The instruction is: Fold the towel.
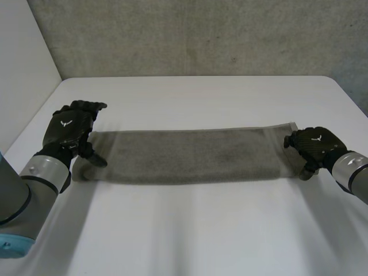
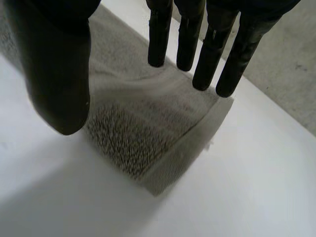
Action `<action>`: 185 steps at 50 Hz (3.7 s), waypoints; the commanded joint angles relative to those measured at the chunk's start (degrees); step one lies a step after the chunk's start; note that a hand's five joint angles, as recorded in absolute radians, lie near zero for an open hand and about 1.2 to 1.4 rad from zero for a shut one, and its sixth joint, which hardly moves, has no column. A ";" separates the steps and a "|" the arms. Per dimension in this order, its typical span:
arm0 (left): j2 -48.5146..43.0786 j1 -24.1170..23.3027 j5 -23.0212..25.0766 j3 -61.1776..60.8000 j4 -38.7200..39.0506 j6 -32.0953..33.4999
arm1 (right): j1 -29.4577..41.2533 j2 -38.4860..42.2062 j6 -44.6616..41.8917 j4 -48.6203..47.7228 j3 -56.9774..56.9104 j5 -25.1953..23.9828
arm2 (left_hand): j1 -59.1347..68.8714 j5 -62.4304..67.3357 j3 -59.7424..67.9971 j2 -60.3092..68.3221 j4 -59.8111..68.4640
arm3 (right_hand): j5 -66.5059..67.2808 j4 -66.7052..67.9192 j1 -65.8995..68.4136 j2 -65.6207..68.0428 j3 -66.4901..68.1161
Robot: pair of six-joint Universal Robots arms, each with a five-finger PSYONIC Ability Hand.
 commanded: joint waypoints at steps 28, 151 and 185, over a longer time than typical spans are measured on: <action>0.83 -0.19 -0.11 -4.79 9.96 0.84 | -9.09 7.21 0.23 -1.32 -6.47 0.37 | -5.46 -12.41 -4.22 -4.89 -5.26 | 51.28 51.92 52.54 52.26 52.04; -5.15 -19.43 -9.25 17.27 -13.08 16.84 | 42.06 9.58 -20.52 14.41 -22.81 3.01 | -5.46 -12.42 -4.23 -4.89 -5.27 | 51.28 51.92 52.54 52.26 52.04; -15.07 -26.55 -10.48 27.19 -14.04 9.90 | 25.63 -8.09 13.50 8.08 -9.28 4.68 | -4.96 -11.91 -3.72 -4.39 -4.76 | -18.72 -18.08 -17.46 -17.74 -17.96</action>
